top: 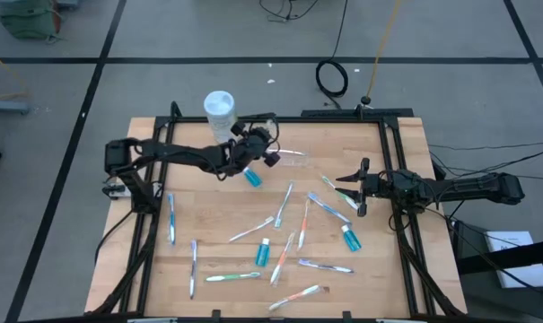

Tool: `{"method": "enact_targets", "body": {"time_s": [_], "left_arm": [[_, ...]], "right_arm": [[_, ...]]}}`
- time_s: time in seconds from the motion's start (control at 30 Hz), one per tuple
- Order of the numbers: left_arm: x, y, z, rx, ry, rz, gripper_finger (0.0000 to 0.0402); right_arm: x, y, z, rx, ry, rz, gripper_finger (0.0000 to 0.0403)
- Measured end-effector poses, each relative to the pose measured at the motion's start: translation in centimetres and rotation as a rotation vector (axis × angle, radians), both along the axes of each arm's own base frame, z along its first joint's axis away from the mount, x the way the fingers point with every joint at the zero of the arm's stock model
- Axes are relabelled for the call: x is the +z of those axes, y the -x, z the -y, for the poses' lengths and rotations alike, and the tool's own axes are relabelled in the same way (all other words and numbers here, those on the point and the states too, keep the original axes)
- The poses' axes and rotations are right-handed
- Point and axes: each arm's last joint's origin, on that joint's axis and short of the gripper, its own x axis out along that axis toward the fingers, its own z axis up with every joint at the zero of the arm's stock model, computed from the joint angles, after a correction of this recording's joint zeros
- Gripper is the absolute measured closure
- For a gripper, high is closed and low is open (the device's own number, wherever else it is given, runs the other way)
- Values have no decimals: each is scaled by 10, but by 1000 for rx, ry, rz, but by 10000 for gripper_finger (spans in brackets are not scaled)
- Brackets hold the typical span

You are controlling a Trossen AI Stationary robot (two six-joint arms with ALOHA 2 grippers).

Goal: Pick & Place toothbrushing station
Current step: Put the green toothbrush into the transparent organizer, then put the blue mouthwash into the transparent organizer

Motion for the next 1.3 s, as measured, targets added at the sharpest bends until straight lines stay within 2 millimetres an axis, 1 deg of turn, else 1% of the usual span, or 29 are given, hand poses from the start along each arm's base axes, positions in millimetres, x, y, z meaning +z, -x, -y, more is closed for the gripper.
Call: {"method": "enact_targets", "body": {"time_s": [0.13, 0.27, 0.33, 0.4, 0.53, 0.63, 0.77, 0.87, 0.97, 1.1, 1.2, 1.3], "left_arm": [[-6, 3, -2, 0, 27, -54, 368], [-9, 5, -5, -54, 98, -55, 362], [-10, 5, -8, -75, 116, -52, 344], [-9, 6, -10, -70, 121, -47, 319], [-12, 9, -14, -33, 161, -40, 264], [-18, 13, -13, 19, 238, -33, 235], [-28, 21, -9, 69, 366, -69, 217], [-34, 26, -3, 62, 385, -167, 217], [-37, 29, 6, -9, 377, -291, 224], [-41, 29, 18, -198, 395, -448, 236], [-44, 31, 25, -381, 344, -619, 244], [-46, 35, 28, -494, 288, -757, 247]], "right_arm": [[0, 0, 0, 0, 0, 0, 273], [0, 0, 0, 0, 0, 0, 273], [0, 0, 0, 0, 0, 0, 273], [0, 0, 0, 0, 0, 0, 273], [0, 0, 0, 0, 0, 0, 273], [0, 0, 0, 0, 0, 0, 273], [0, 0, 0, 0, 0, 0, 273], [0, 0, 0, 0, 0, 0, 273], [0, 0, 0, 0, 0, 0, 273], [0, 0, 0, 0, 0, 0, 273], [0, 0, 0, 0, 0, 0, 273], [0, 0, 0, 0, 0, 0, 273]]}}
